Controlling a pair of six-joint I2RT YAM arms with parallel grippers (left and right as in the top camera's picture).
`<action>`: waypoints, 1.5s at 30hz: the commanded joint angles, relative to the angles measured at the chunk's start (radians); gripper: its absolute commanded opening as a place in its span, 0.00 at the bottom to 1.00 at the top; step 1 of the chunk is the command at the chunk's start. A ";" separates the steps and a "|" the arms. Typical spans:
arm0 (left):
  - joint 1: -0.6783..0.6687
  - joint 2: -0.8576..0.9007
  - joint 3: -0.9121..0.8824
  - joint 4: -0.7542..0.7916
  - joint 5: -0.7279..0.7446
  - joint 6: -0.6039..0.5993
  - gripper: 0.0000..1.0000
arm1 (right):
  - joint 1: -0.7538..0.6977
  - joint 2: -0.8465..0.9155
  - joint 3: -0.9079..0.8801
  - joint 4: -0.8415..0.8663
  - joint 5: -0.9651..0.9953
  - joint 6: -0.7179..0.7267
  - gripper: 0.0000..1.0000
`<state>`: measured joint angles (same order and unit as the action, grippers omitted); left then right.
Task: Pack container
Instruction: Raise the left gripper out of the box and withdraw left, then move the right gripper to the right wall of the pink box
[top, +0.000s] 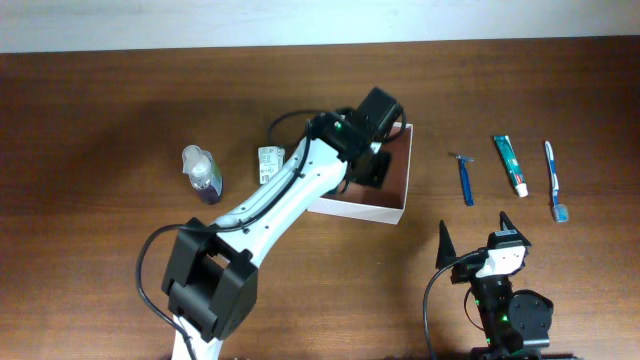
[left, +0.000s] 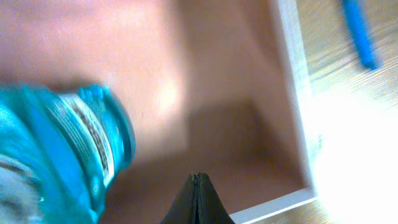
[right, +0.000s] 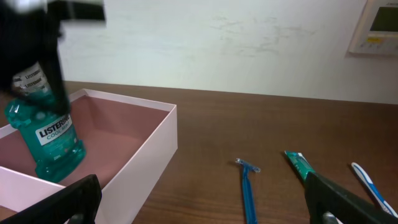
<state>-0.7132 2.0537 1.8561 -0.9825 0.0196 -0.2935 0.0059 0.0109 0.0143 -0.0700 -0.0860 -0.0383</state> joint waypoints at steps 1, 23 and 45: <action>-0.004 -0.022 0.134 0.002 0.011 0.084 0.00 | -0.007 -0.007 -0.009 -0.001 0.009 -0.006 0.99; 0.375 -0.201 0.253 -0.232 -0.166 -0.050 0.38 | -0.006 -0.003 -0.009 0.087 -0.134 0.079 0.99; 0.404 -0.201 0.108 -0.251 -0.167 -0.050 0.98 | -0.025 0.931 0.689 -0.176 -0.088 0.053 0.99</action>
<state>-0.3126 1.8717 1.9690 -1.2350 -0.1532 -0.3458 0.0036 0.7582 0.5503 -0.1581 -0.1558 0.0929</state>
